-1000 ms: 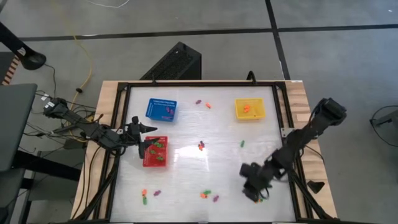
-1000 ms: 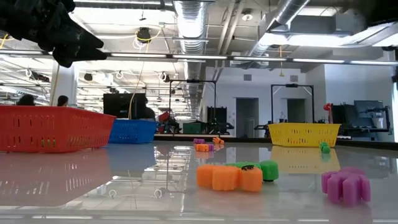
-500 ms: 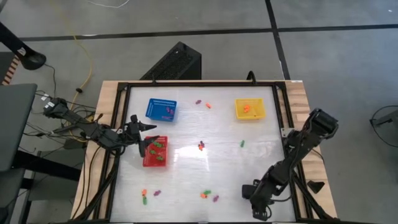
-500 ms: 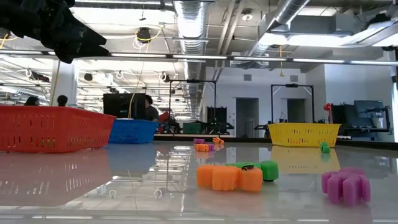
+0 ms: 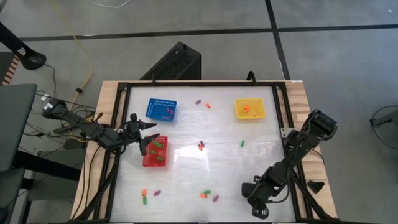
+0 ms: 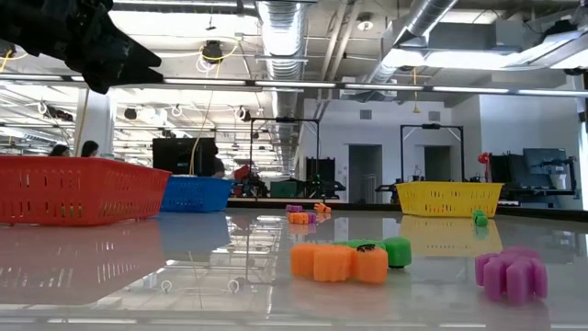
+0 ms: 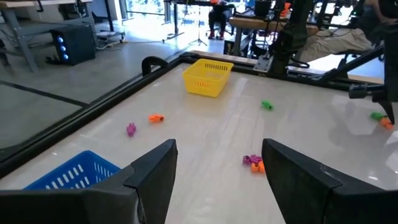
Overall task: Sort Halloween decoration
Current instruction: Put the orange skeleton toy into the yellow bin
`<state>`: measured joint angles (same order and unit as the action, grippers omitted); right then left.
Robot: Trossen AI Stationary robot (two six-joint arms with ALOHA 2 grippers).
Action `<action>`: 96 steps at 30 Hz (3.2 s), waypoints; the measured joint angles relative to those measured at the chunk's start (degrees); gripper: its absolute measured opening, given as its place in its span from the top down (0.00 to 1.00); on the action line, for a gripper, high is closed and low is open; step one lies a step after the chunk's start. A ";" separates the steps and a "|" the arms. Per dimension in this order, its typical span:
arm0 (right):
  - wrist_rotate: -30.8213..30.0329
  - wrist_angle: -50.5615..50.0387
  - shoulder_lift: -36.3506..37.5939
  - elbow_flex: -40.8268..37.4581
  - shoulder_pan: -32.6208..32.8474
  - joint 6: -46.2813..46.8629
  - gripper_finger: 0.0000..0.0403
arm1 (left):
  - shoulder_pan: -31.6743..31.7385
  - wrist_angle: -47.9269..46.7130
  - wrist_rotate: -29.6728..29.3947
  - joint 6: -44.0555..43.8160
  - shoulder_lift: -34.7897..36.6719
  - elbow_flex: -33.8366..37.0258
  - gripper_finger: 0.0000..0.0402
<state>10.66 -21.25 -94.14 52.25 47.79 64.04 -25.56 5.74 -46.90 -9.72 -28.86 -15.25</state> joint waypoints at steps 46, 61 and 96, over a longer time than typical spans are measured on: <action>-9.87 -5.45 6.82 0.02 -1.41 -10.90 0.94 | 0.18 -0.26 -0.02 -0.44 -0.02 0.00 0.44; -28.34 -12.99 11.27 -0.02 -14.58 -29.60 0.94 | 0.18 -0.24 0.01 -0.74 -0.02 0.00 0.44; -20.87 -21.99 19.80 -0.02 -82.86 -54.98 0.83 | 0.18 -2.87 0.01 -2.31 0.00 0.02 0.44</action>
<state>-10.22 -43.24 -74.35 52.23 -35.07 9.06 -25.39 2.87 -46.89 -12.03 -28.86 -15.22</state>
